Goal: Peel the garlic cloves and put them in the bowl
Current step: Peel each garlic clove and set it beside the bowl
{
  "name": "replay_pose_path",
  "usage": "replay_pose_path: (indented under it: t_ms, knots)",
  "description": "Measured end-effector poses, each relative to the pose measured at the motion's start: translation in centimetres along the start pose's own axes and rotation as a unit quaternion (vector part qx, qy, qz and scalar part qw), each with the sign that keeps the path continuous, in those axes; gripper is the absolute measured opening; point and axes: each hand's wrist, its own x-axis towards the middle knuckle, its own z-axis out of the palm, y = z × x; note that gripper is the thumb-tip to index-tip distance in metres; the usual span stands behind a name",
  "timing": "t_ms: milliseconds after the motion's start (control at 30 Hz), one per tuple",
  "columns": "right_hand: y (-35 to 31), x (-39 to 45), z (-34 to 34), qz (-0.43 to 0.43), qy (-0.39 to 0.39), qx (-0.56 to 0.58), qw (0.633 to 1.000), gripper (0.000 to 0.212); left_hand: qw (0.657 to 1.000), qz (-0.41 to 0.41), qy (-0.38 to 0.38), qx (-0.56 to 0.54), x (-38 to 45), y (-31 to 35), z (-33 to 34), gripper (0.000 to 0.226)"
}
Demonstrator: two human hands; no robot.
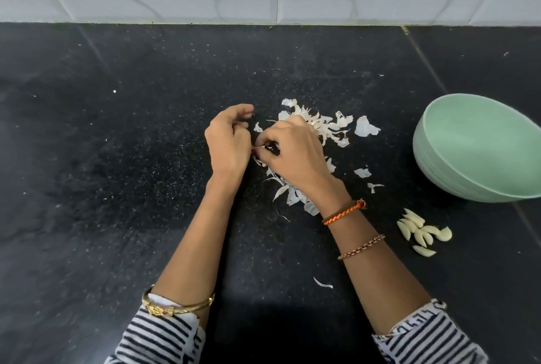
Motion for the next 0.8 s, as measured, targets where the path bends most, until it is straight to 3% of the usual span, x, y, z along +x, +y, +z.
replay_pose_path:
  t_ms: [300, 367, 467, 667, 800]
  knots:
    - [0.3, -0.5, 0.1, -0.006, 0.011, -0.058, 0.998, 0.019, 1.0, 0.024, 0.014, -0.005, 0.0, 0.0, 0.5, 0.04]
    - [0.6, -0.5, 0.2, 0.013, 0.08, 0.045, 0.996, 0.015, 0.999, 0.045, 0.023, -0.014, -0.1, 0.2, 0.6, 0.032]
    - [1.0, -0.5, -0.3, 0.069, 0.191, 0.197, 0.959, 0.02, 0.998, 0.055, 0.017, -0.03, -0.2, 0.3, 0.7, 0.021]
    - [1.5, -0.8, -1.6, 0.179, 0.193, 0.467, 0.844, 0.02, 0.99, 0.103, -0.085, -0.036, -0.9, 0.9, 1.0, 0.011]
    - [1.6, -0.8, -1.9, 0.185, 0.206, 0.498, 0.822, 0.016, 0.98, 0.153, -0.124, -0.03, -1.2, 0.9, 1.4, 0.014]
